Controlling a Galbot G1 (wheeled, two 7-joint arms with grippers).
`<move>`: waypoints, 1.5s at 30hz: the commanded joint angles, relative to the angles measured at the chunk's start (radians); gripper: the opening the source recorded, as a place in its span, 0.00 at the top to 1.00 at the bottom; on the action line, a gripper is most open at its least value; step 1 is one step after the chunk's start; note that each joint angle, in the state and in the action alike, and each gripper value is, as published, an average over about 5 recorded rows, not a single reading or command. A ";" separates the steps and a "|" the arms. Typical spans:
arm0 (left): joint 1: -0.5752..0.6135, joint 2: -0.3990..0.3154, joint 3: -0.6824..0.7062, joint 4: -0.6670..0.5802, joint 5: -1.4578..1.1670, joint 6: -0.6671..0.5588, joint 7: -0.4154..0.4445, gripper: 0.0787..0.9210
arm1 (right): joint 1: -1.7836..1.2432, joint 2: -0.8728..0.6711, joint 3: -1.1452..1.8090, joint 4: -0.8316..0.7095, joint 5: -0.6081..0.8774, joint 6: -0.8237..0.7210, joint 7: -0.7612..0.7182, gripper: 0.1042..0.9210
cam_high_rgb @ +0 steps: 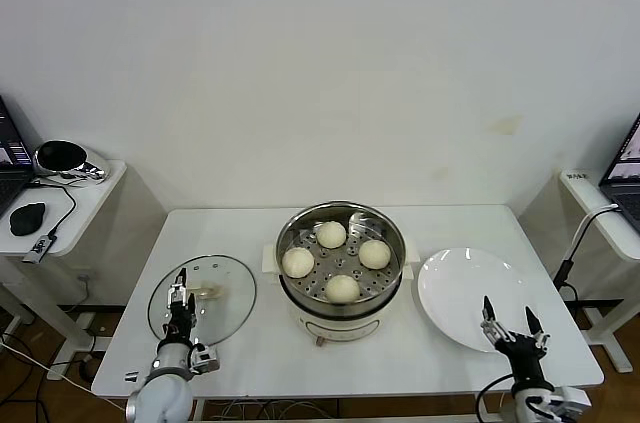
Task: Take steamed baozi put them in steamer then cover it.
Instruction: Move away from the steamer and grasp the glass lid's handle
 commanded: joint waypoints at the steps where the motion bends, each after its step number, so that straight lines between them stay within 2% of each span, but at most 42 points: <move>1: -0.052 -0.004 0.003 0.077 0.013 0.008 -0.005 0.12 | -0.003 0.001 0.006 -0.005 -0.003 0.003 -0.001 0.12; 10: -0.092 -0.017 0.005 0.126 -0.021 0.032 -0.060 0.12 | 0.001 0.001 0.006 -0.025 -0.017 0.010 -0.004 0.12; 38: -0.161 -0.036 0.008 0.222 -0.053 0.030 -0.103 0.12 | 0.004 0.004 0.008 -0.035 -0.022 0.007 -0.008 0.12; 41: -0.158 -0.033 0.006 0.225 -0.053 0.026 -0.104 0.14 | 0.004 0.004 0.008 -0.035 -0.023 0.006 -0.009 0.12; 45: -0.155 -0.028 0.003 0.226 -0.053 0.016 -0.103 0.27 | 0.003 0.003 0.008 -0.035 -0.024 0.006 -0.009 0.12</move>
